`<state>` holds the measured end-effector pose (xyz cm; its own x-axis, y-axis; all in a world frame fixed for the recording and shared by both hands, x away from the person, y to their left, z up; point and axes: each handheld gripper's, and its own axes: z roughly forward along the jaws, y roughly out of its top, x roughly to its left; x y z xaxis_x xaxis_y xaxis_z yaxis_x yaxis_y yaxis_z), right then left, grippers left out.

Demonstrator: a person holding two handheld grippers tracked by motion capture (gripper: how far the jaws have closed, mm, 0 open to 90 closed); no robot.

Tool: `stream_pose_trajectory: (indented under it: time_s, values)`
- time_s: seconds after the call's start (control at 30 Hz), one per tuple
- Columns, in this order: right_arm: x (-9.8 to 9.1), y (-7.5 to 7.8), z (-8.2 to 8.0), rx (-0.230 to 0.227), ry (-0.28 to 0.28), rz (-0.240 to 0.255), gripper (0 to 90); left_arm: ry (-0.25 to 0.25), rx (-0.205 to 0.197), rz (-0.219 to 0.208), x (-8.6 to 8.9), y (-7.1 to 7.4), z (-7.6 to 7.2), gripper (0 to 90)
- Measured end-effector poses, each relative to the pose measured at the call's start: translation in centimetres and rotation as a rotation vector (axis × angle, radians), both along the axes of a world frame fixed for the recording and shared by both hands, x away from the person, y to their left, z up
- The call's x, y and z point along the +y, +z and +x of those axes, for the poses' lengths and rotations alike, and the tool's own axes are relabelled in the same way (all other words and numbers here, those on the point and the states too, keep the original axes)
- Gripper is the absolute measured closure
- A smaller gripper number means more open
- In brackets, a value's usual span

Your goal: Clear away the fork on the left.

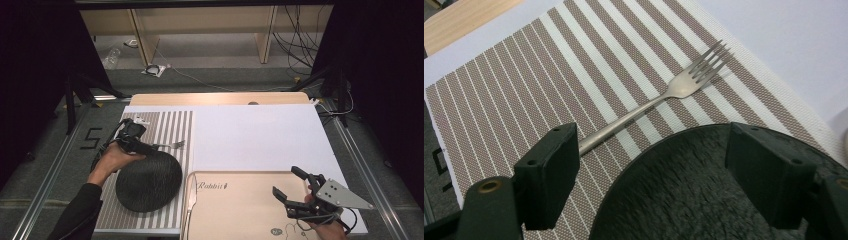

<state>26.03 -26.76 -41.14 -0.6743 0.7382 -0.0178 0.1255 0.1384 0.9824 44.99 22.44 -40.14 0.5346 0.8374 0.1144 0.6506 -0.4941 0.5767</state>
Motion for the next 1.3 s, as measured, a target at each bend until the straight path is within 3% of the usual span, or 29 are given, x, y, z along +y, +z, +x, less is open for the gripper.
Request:
stream_pose_trajectory:
  time_s: [0.1,0.23,0.5,0.67,0.93,1.3]
  values:
    - [0.1,0.0,0.0,0.005,0.001,-0.004,18.1,0.010,0.009,-0.029,0.2,-0.3,0.8,21.6]
    - [0.1,-0.1,0.1,0.003,0.002,-0.004,18.1,-0.005,0.031,0.019,-0.1,-1.0,1.8,21.0]
    - [0.1,-0.1,0.0,0.003,0.003,-0.007,18.2,-0.004,0.051,0.032,0.2,-2.1,3.5,21.5]
    - [0.1,0.0,0.0,0.006,0.001,0.000,18.2,0.014,0.077,0.007,0.8,-2.8,4.1,21.9]
    - [0.1,0.0,0.0,0.005,0.002,-0.003,18.3,-0.006,0.108,0.057,0.1,-3.8,5.2,22.8]
    - [-0.1,0.0,0.0,0.000,0.002,-0.004,18.3,-0.001,0.154,0.083,0.1,-4.9,6.5,24.0]
